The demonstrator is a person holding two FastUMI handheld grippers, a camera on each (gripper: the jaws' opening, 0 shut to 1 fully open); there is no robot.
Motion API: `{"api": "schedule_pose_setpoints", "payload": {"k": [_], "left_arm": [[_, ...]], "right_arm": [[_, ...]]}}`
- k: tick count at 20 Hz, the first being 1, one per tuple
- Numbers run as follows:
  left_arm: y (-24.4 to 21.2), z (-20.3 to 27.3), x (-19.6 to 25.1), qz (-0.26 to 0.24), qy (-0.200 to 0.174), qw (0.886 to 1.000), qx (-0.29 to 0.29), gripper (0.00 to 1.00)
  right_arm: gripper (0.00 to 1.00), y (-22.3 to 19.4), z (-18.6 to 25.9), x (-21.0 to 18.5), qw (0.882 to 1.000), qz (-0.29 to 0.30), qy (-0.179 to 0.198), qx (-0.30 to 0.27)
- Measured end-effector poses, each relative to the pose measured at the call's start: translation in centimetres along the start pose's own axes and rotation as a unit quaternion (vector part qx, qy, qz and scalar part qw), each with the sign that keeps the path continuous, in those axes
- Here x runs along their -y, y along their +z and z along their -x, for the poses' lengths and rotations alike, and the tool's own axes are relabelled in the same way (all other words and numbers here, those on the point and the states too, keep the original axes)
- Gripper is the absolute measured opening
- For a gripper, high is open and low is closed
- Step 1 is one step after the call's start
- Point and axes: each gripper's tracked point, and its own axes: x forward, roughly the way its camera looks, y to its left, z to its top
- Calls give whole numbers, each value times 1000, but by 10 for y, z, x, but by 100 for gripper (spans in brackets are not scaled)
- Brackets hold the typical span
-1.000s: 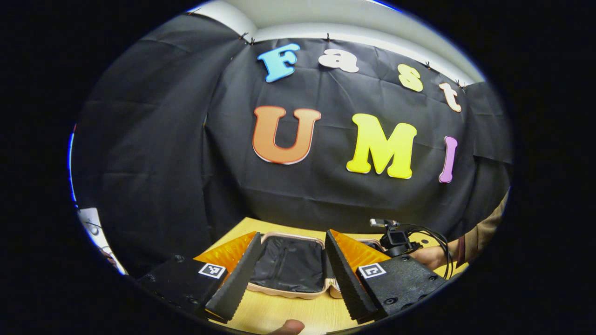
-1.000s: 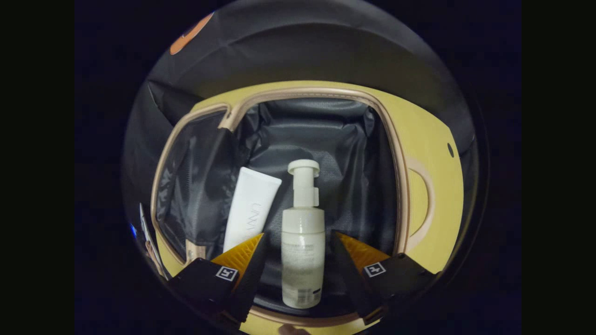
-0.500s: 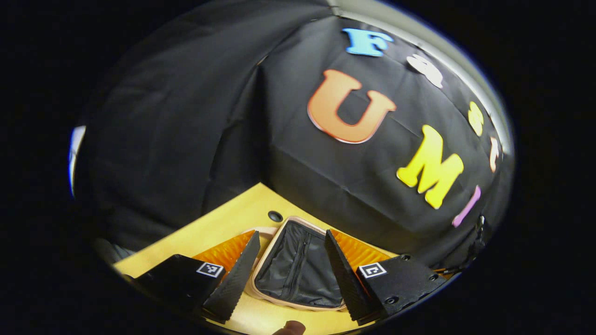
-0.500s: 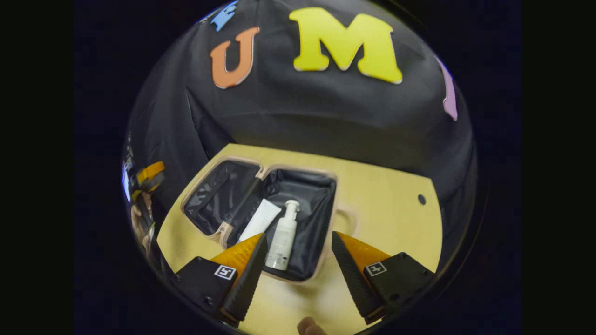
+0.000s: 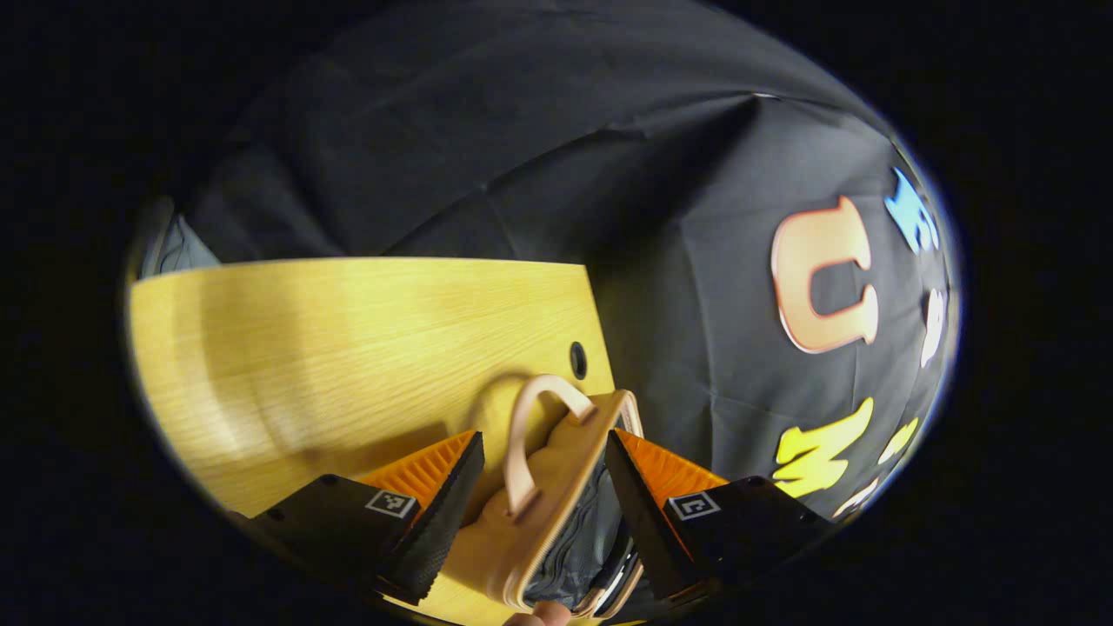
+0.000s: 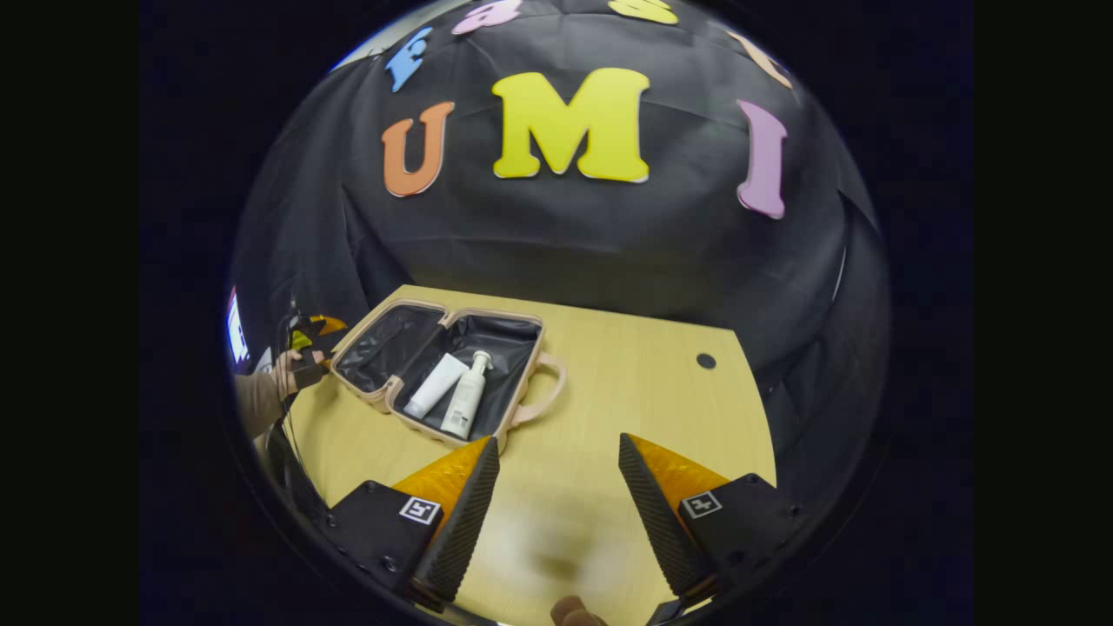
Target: First open the suitcase, pack the skin care products into it, and then close the suitcase.
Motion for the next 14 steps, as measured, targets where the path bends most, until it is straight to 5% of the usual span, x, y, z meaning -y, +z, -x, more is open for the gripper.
{"api": "schedule_pose_setpoints", "payload": {"k": [4,7,8,9,10,11,14], "left_arm": [[-8,-10,7,70,-46,996,-26,88],[-6,-17,7,114,-63,991,-25,76],[-6,-16,9,125,-69,990,-21,84],[-6,-15,11,134,-72,988,-20,48],[-9,-14,2,134,-59,989,-20,54],[-11,-15,-7,132,-44,990,-21,28],[-14,-14,-11,112,-18,993,-22,17]], "right_arm": [[78,-15,16,12,1000,-17,-15,-8],[78,-4,37,17,999,-26,-40,15],[78,4,46,21,997,-33,-55,32],[78,11,56,20,996,-39,-67,48],[77,17,67,22,994,-43,-84,63],[78,25,78,25,991,-44,-97,80],[81,46,104,33,983,-26,-129,129]]}}
